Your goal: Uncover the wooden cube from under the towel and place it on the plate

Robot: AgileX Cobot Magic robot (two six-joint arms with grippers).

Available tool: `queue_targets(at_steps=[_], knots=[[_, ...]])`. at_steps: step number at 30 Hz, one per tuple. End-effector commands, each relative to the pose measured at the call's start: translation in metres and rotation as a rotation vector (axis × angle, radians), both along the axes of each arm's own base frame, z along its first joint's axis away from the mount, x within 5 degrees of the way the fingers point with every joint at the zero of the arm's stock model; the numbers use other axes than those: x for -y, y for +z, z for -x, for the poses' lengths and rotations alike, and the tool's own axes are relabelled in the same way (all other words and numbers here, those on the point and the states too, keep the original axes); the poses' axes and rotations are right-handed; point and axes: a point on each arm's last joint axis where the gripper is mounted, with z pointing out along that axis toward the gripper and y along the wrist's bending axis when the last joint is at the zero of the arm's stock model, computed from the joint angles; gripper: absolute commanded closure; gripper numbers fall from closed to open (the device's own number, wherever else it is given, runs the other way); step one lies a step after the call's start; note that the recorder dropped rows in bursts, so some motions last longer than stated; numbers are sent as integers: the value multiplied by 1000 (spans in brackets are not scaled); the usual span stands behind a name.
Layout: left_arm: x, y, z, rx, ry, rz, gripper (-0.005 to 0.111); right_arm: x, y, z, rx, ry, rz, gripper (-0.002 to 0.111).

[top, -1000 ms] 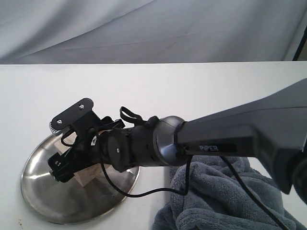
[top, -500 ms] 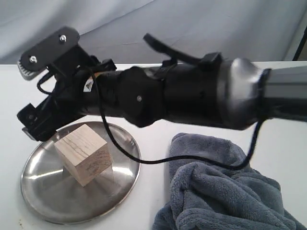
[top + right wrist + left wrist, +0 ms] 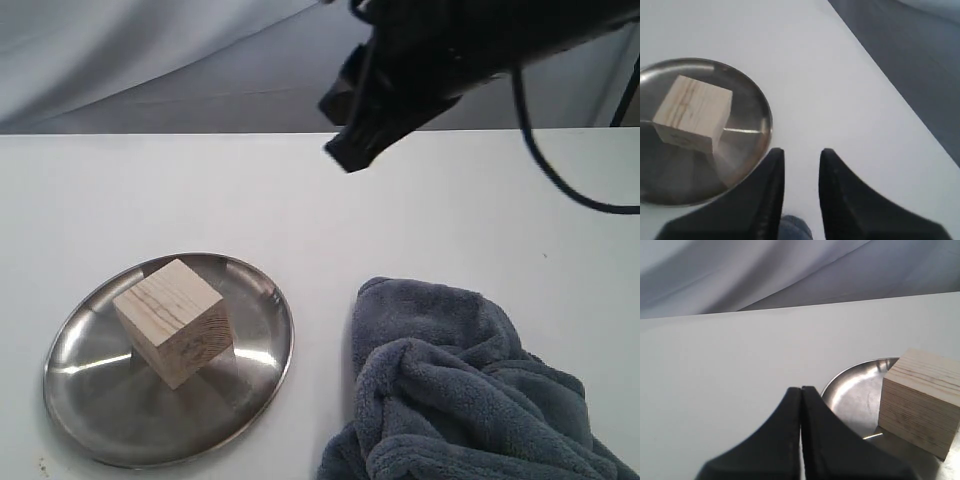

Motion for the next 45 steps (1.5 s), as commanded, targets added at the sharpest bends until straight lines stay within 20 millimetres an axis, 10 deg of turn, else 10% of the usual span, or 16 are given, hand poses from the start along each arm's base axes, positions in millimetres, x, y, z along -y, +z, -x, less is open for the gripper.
queue_targets(at_steps=[1, 14, 26, 35, 45], knots=[[0, 0, 0, 12, 2, 5, 105, 37, 1, 0, -47, -96, 31, 98], [0, 0, 0, 12, 2, 5, 105, 132, -10, 43, 48, -427, -175, 108], [0, 0, 0, 12, 2, 5, 105, 163, -66, 159, 199, -529, -609, 108], [0, 0, 0, 12, 2, 5, 105, 170, -80, 163, 308, -506, -437, 108], [0, 0, 0, 12, 2, 5, 105, 208, -119, 172, 450, -907, -420, 108]])
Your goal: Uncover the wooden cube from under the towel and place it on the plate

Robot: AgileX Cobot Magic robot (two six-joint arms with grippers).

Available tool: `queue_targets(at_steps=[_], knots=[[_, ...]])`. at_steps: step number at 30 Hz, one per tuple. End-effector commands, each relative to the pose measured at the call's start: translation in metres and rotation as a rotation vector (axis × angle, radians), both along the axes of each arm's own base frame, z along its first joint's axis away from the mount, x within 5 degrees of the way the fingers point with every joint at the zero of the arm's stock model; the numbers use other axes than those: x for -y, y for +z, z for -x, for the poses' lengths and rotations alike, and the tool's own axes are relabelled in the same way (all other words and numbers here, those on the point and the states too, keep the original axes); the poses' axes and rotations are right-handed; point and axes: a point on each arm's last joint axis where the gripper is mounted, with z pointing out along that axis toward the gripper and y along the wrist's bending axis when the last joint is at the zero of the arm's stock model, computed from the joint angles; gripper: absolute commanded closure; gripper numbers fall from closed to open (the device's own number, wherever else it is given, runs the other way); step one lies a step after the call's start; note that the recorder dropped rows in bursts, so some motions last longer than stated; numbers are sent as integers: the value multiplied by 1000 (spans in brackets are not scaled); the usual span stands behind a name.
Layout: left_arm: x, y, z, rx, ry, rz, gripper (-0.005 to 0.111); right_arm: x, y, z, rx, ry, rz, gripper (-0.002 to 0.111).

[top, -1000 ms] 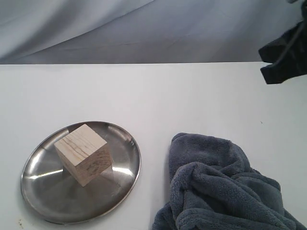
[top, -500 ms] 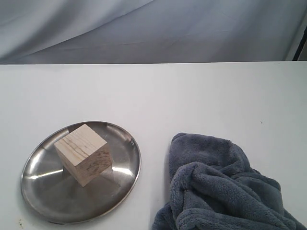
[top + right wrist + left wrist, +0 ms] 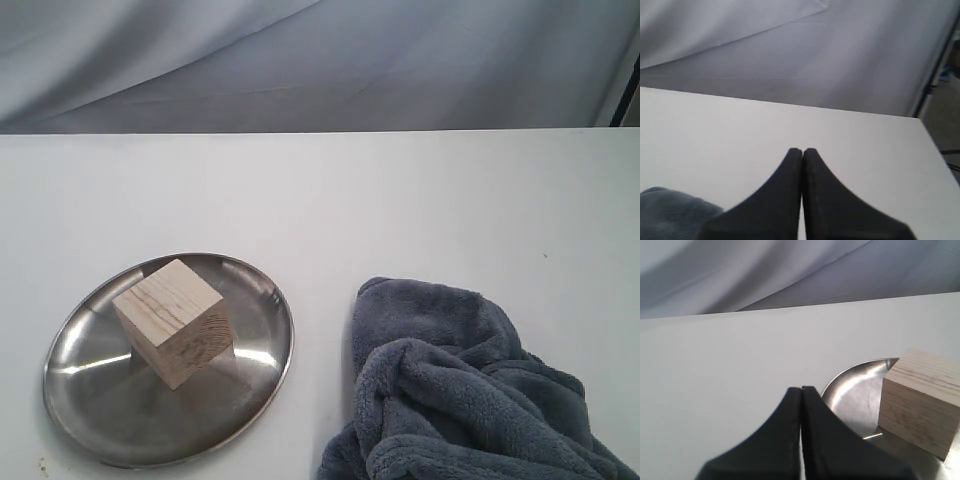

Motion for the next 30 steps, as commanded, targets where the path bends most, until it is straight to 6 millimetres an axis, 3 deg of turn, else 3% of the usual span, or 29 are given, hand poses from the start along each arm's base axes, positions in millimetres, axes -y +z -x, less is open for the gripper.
queue_targets(at_steps=[1, 7, 15, 30], knots=[[0, 0, 0, 12, 2, 5, 105, 12, -14, 8, 45, -149, 4, 108], [0, 0, 0, 12, 2, 5, 105, 14, -25, 22, 111, -197, 10, 108], [0, 0, 0, 12, 2, 5, 105, 8, -29, 37, 239, -131, 22, 108], [0, 0, 0, 18, 2, 5, 105, 5, -35, 36, 209, -87, 25, 108]])
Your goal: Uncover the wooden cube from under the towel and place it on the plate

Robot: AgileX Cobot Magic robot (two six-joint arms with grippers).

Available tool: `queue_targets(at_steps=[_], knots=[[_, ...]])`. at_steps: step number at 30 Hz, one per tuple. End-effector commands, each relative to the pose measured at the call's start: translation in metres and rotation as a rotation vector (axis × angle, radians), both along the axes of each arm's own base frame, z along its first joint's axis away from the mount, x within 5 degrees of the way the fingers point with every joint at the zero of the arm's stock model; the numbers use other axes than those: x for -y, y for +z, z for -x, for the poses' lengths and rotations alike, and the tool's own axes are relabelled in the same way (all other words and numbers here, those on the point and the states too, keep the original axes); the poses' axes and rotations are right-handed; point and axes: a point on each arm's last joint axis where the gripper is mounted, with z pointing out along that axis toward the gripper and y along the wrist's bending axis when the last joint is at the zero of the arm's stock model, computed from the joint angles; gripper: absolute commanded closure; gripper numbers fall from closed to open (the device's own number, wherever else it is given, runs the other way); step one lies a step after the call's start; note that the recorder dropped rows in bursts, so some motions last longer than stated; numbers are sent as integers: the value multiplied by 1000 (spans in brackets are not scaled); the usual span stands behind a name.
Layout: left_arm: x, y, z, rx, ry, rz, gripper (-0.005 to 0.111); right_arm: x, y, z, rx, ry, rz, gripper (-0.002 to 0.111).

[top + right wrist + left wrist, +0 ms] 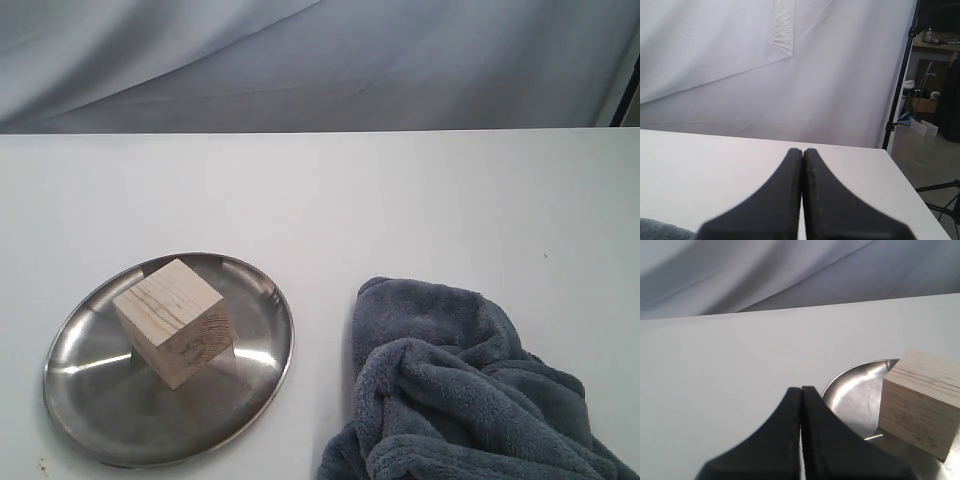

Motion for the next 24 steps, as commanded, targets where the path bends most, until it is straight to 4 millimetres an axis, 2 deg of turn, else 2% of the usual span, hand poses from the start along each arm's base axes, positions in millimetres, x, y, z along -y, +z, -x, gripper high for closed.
queue_targets(at_steps=[1, 9, 13, 16, 24], knots=[[0, 0, 0, 14, 2, 5, 105, 0, -2, 0, -3, 4, 7, 108], [0, 0, 0, 14, 2, 5, 105, -1, -5, 0, -38, 11, 13, 108], [0, 0, 0, 14, 2, 5, 105, 1, -20, -2, -74, -7, 11, 108], [0, 0, 0, 14, 2, 5, 105, 2, -24, -2, -97, -14, -12, 108], [0, 0, 0, 14, 2, 5, 105, 5, -26, -2, -118, -53, 15, 108]])
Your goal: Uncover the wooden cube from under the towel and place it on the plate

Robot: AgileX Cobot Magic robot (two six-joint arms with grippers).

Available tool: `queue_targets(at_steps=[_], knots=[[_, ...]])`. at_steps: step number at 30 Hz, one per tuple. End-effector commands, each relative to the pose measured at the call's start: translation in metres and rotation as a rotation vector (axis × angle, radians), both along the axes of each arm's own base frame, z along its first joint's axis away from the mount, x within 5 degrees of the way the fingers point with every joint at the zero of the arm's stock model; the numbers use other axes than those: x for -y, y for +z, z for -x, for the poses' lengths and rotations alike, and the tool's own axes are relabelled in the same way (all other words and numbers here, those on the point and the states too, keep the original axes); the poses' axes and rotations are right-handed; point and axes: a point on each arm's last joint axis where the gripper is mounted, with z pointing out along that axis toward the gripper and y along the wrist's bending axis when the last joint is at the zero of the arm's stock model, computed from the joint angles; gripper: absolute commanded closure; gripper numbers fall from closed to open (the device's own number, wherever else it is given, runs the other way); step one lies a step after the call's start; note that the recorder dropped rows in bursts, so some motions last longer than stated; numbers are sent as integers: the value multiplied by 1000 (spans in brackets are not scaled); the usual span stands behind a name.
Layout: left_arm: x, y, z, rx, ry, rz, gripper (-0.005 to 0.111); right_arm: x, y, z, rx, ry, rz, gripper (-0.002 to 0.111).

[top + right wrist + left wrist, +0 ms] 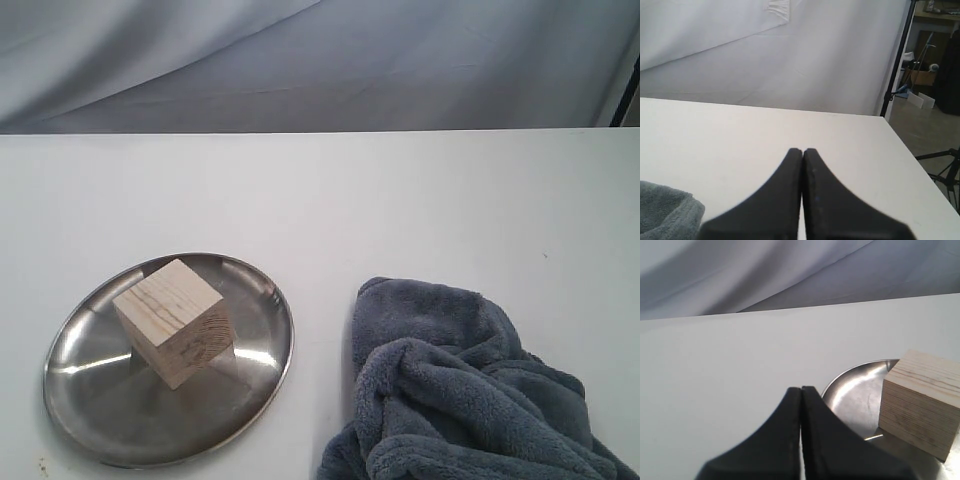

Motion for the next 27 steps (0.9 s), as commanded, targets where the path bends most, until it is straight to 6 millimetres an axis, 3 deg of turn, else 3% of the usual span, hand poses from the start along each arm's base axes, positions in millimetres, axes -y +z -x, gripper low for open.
queue_targets(at_steps=[1, 27], knots=[[0, 0, 0, 14, 2, 5, 105, 3, -3, 1, -26, -37, -1, 108], [0, 0, 0, 14, 2, 5, 105, 1, -11, 2, -107, -25, -88, 108]])
